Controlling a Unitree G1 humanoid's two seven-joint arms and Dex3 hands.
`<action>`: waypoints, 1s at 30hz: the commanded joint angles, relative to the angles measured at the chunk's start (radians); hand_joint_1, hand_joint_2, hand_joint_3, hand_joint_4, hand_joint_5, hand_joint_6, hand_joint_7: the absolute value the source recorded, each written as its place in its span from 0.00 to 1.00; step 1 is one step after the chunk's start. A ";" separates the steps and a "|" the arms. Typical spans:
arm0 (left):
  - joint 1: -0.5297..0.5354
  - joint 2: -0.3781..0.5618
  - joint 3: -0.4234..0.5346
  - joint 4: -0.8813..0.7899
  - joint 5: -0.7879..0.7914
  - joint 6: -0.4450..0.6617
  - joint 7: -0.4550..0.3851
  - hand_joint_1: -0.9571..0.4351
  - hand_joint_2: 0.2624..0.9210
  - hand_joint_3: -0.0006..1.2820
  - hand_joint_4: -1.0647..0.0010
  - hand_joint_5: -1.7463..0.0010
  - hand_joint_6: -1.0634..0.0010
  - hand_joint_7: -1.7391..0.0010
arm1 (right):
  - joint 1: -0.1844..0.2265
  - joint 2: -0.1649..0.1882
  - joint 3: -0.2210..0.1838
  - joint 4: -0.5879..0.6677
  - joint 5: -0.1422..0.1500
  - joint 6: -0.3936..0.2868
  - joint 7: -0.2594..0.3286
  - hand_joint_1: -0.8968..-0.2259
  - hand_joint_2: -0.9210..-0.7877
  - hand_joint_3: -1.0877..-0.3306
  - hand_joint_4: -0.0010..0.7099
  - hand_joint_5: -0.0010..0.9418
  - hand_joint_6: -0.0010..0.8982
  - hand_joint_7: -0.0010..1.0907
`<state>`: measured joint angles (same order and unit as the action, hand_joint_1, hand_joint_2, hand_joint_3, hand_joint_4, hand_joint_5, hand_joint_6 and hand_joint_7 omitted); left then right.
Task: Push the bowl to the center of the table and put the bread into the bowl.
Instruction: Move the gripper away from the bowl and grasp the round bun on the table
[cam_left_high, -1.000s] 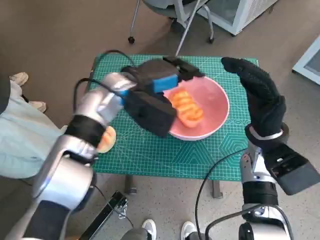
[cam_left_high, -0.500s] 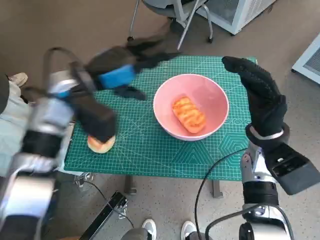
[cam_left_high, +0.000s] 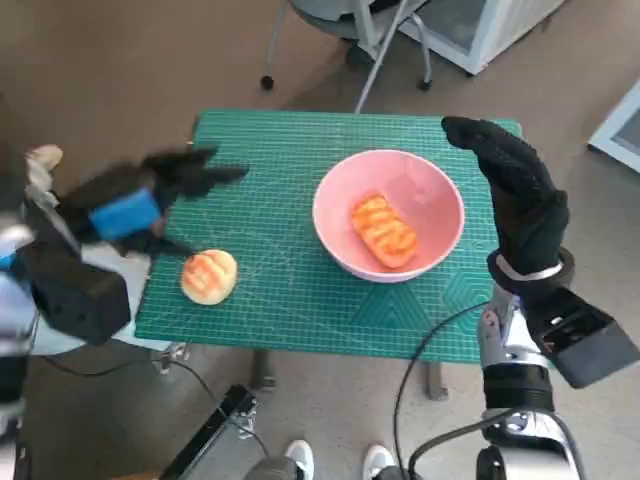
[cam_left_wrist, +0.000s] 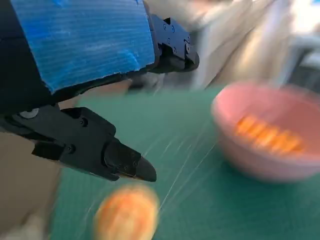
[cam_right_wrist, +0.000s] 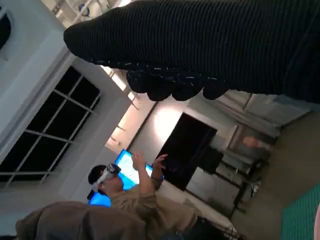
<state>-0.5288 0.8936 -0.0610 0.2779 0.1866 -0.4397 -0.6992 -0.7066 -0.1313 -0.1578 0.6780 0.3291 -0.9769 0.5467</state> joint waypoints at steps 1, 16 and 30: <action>0.048 0.019 0.008 -0.027 0.013 0.031 -0.009 0.58 0.76 0.01 0.77 1.00 0.66 0.98 | -0.001 0.005 -0.001 0.021 0.021 0.005 0.023 0.50 0.00 0.55 0.49 0.00 0.03 0.80; 0.069 -0.040 -0.105 0.043 0.116 0.137 -0.026 0.60 0.78 0.01 0.79 1.00 0.65 0.99 | -0.020 0.002 -0.004 0.039 0.048 0.018 0.073 0.53 0.00 0.54 0.48 0.00 0.02 0.81; -0.060 -0.170 -0.258 0.422 0.298 0.003 0.154 0.56 0.81 0.01 0.73 0.99 0.63 0.99 | -0.013 -0.003 -0.005 0.026 0.048 0.022 0.087 0.51 0.00 0.53 0.48 0.00 0.00 0.83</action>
<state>-0.5640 0.7500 -0.2877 0.6194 0.4401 -0.3979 -0.5955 -0.7315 -0.1334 -0.1594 0.7033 0.3620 -0.9672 0.6217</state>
